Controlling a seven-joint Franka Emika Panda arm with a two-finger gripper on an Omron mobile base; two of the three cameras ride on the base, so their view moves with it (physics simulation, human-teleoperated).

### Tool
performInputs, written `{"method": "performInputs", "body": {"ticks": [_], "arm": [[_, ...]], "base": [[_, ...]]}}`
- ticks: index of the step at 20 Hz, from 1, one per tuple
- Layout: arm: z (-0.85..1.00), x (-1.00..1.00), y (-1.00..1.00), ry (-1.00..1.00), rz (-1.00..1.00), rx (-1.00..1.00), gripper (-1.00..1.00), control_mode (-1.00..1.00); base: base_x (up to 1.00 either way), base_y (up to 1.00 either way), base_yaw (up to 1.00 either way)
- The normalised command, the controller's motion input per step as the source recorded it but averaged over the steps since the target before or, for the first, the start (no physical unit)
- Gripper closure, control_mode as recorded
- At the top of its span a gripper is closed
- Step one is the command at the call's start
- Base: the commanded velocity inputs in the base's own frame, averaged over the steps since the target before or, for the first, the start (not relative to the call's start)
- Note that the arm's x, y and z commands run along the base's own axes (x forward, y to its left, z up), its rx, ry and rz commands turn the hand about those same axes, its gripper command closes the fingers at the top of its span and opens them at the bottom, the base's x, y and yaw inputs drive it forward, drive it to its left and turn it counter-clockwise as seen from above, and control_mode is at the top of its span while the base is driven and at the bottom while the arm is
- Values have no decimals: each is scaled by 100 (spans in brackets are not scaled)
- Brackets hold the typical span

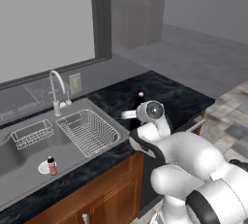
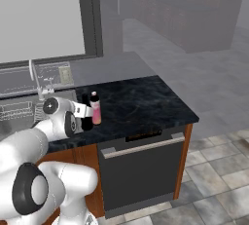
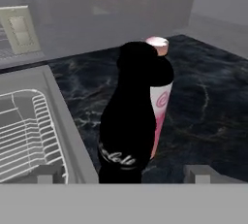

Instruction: Place the large bottle from the dining counter next to the other large bottle outside the sink, and place the small bottle from the dining counter next to the other small bottle inside the sink.

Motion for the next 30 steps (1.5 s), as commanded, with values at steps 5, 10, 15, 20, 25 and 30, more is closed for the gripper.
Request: {"method": "performInputs", "body": {"ticks": [5, 10, 15, 20, 25, 30], "arm": [[20, -20, -12, -4, 0, 0, -100, -100], [21, -2, -2, 0, 0, -2, -100, -100], [28, 0, 0, 3, 3, -6, -100, -100], [11, -11, 0, 6, 10, -5, -100, -100], [0, -48, -2, 8, 17, -7, -100, -100], [-11, -59, -2, 7, 18, -14, -100, -100]], "base": [[0, 0, 0], [0, 0, 0], [0, 0, 0], [0, 0, 0], [0, 0, 0], [0, 0, 0]]}}
